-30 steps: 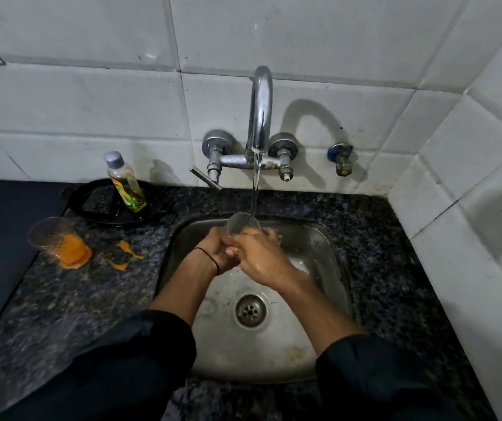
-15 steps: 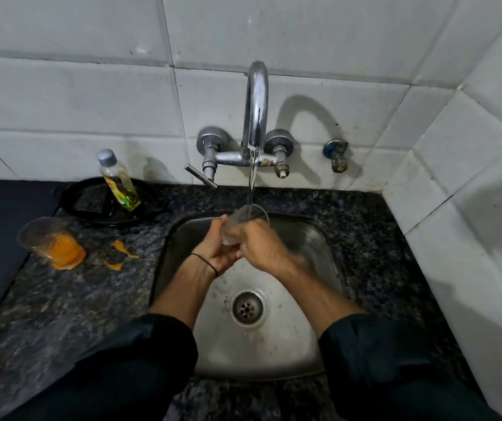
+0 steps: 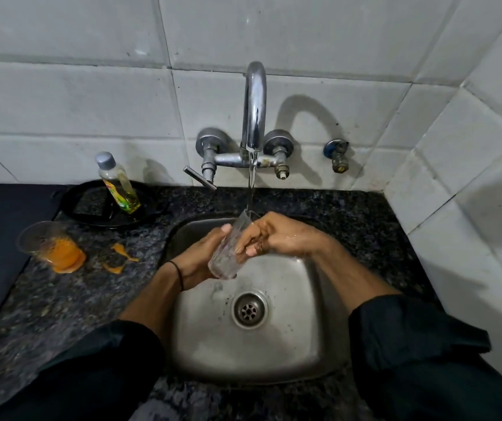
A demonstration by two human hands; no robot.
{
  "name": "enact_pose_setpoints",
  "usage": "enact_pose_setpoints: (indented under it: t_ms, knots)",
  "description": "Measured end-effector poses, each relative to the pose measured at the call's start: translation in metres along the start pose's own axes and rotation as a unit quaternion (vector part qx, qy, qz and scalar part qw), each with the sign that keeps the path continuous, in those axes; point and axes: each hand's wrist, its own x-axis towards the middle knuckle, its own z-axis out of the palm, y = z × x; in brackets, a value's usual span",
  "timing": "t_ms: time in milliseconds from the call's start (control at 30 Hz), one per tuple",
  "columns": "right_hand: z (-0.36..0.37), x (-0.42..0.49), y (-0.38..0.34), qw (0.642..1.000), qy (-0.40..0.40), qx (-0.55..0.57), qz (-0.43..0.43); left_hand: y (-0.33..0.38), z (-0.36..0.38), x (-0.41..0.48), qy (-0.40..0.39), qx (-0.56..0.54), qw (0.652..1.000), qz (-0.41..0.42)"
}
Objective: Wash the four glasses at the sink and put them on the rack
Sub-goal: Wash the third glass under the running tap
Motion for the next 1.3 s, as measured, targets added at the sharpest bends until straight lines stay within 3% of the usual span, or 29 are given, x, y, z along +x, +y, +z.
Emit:
enact_pose_setpoints:
  t_ms: [67, 133, 233, 267, 333, 367, 400, 500, 567, 633, 700, 767, 800, 867, 933, 967, 1000, 1067, 1133, 1167, 1233, 1267, 1300]
  knots:
    - [-0.003, -0.001, -0.001, 0.996, -0.07, 0.056, -0.013, 0.011, 0.0, -0.014, -0.123, 0.023, 0.992, -0.01]
    - [-0.004, 0.002, 0.003, 0.991, -0.099, 0.09, -0.01, 0.017, 0.0, -0.019, -0.155, 0.053, 0.986, -0.026]
    - [0.006, 0.01, 0.009, 0.99, 0.042, 0.126, 0.038, 0.018, 0.013, -0.01, 0.004, 0.156, 0.987, 0.045]
    - [0.013, 0.013, 0.008, 0.979, 0.119, 0.151, 0.065, 0.017, 0.021, -0.006, 0.102, 0.244, 0.961, 0.078]
    - [0.031, 0.02, 0.001, 0.944, 0.231, 0.208, 0.107, 0.005, 0.039, 0.0, 0.296, 0.457, 0.828, 0.135]
    - [0.038, 0.025, -0.003, 0.937, 0.256, 0.207, 0.119, -0.003, 0.048, -0.002, 0.349, 0.484, 0.789, 0.148]
    - [0.04, 0.029, -0.007, 0.939, 0.261, 0.18, 0.131, -0.01, 0.054, -0.003, 0.375, 0.468, 0.785, 0.154]
    - [0.038, 0.037, -0.016, 0.96, 0.239, 0.05, 0.14, -0.029, 0.06, -0.003, 0.404, 0.415, 0.801, 0.151]
    - [0.037, 0.039, -0.015, 0.958, 0.261, -0.051, 0.104, -0.027, 0.064, -0.005, 0.364, 0.348, 0.85, 0.157]
    - [0.034, 0.035, -0.014, 0.966, 0.241, -0.079, 0.041, -0.012, 0.063, -0.01, 0.25, 0.16, 0.943, 0.153]
    - [0.029, 0.028, -0.009, 0.982, 0.19, -0.015, -0.011, 0.002, 0.052, -0.017, 0.083, -0.009, 0.992, 0.092]
    - [0.028, 0.025, -0.007, 0.98, 0.184, 0.078, -0.008, 0.006, 0.037, -0.02, -0.031, -0.092, 0.994, 0.04]
    - [0.031, 0.027, -0.006, 0.97, 0.221, 0.097, 0.011, 0.006, 0.035, -0.018, -0.022, -0.072, 0.997, 0.029]
    - [0.043, 0.032, -0.01, 0.941, 0.328, 0.029, 0.082, 0.003, 0.049, -0.008, 0.124, 0.139, 0.981, 0.048]
    - [0.054, 0.037, -0.017, 0.904, 0.393, -0.093, 0.136, -0.003, 0.068, 0.0, 0.299, 0.339, 0.888, 0.082]
    - [0.055, 0.038, -0.018, 0.898, 0.401, -0.121, 0.133, -0.005, 0.077, -0.002, 0.33, 0.335, 0.875, 0.118]
    - [0.052, 0.04, -0.018, 0.905, 0.39, -0.127, 0.116, -0.008, 0.079, -0.003, 0.299, 0.272, 0.904, 0.141]
    - [0.038, 0.037, -0.012, 0.945, 0.316, -0.065, 0.057, -0.003, 0.073, -0.01, 0.166, 0.088, 0.971, 0.146]
    - [0.027, 0.026, -0.009, 0.969, 0.226, 0.099, 0.003, 0.006, 0.061, -0.022, 0.012, -0.067, 0.993, 0.094]
    - [0.025, 0.022, -0.011, 0.967, 0.204, 0.15, 0.002, 0.009, 0.056, -0.025, -0.026, -0.098, 0.992, 0.072]
    - [0.026, 0.025, -0.012, 0.962, 0.242, 0.12, 0.045, 0.012, 0.061, -0.022, 0.041, -0.012, 0.996, 0.075]
    - [0.03, 0.031, -0.014, 0.957, 0.275, 0.047, 0.073, 0.011, 0.064, -0.015, 0.141, 0.122, 0.979, 0.083]
    - [0.033, 0.038, -0.017, 0.946, 0.307, -0.042, 0.095, 0.01, 0.071, -0.01, 0.239, 0.251, 0.934, 0.083]
